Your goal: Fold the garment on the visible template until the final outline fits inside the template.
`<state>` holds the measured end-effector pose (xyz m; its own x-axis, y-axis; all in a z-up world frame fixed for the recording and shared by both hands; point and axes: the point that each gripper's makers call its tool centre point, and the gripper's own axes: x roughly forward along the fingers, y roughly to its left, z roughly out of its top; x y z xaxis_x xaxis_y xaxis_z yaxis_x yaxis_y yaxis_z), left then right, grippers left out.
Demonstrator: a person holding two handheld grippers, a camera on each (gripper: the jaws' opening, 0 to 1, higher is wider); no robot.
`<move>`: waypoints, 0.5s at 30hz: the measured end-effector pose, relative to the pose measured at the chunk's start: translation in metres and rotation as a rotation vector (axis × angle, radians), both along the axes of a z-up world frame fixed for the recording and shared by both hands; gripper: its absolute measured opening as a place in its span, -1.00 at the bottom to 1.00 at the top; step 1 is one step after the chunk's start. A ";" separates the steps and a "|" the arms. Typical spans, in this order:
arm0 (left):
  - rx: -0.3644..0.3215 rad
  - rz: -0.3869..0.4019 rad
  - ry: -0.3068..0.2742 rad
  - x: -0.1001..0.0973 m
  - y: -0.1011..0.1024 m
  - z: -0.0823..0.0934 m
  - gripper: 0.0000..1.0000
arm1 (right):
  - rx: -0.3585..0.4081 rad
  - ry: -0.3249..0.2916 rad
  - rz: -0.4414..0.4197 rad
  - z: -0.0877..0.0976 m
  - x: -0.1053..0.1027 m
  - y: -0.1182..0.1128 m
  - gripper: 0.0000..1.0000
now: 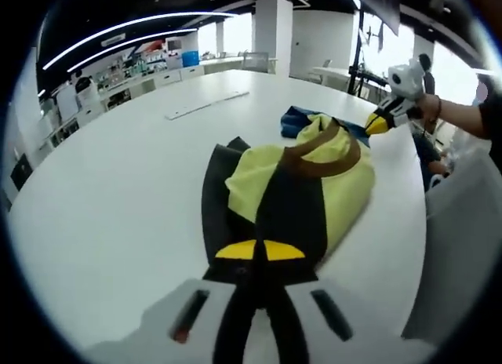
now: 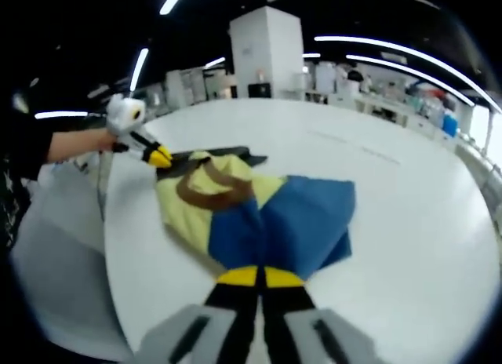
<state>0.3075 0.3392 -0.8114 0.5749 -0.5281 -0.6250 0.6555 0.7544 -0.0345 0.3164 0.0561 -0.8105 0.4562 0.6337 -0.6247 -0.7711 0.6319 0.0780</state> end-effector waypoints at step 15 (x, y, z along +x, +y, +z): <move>-0.122 0.085 -0.129 0.003 -0.011 0.065 -1.00 | -0.018 -0.102 0.039 0.041 0.003 -0.004 -1.00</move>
